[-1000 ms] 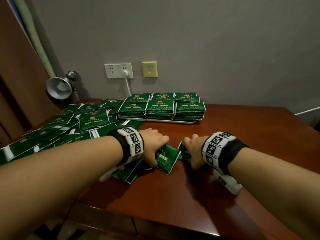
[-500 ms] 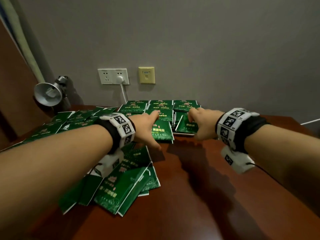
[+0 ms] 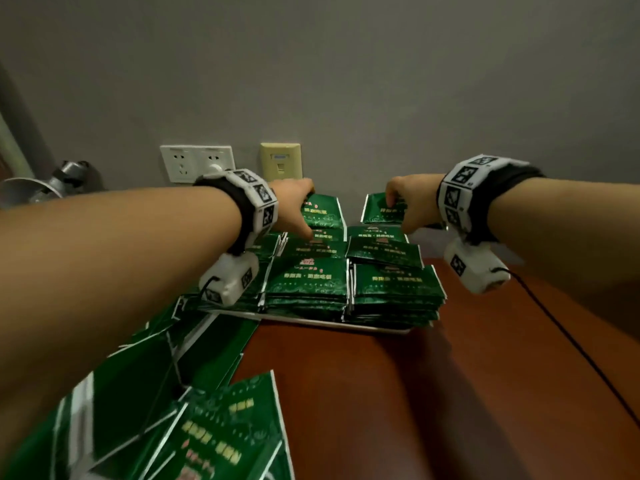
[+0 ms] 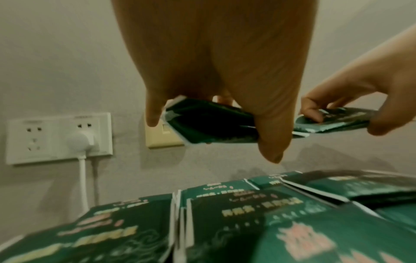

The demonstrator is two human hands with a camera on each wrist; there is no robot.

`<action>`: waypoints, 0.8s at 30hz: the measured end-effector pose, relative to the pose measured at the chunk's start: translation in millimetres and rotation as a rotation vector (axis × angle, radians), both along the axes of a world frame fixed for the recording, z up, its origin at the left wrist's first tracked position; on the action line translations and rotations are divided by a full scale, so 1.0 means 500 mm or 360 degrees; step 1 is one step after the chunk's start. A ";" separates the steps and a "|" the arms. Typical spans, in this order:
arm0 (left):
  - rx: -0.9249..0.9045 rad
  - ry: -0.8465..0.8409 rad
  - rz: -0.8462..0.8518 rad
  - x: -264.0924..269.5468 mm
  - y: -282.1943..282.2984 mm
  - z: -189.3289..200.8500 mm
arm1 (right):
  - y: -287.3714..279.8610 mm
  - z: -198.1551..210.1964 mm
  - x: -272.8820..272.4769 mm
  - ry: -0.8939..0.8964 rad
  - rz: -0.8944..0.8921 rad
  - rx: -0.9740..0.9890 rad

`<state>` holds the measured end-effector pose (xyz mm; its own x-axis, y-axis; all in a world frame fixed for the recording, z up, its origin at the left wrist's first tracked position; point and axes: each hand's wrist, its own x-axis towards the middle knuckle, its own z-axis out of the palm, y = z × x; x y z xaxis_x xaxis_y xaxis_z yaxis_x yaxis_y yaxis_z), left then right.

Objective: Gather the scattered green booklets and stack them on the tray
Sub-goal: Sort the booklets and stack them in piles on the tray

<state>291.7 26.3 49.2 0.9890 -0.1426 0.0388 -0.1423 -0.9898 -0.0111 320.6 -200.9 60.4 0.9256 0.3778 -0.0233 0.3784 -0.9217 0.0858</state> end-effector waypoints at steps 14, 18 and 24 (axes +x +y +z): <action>-0.0082 0.0342 0.0131 0.196 0.002 -0.074 | 0.061 -0.063 0.170 0.0186 0.0084 -0.0168; -0.0126 0.0379 0.0133 0.193 -0.008 -0.077 | 0.060 -0.061 0.156 0.0129 0.0089 -0.0202; 0.0115 0.0046 0.0096 0.133 -0.012 -0.042 | 0.061 -0.035 0.083 0.0077 0.0171 -0.0178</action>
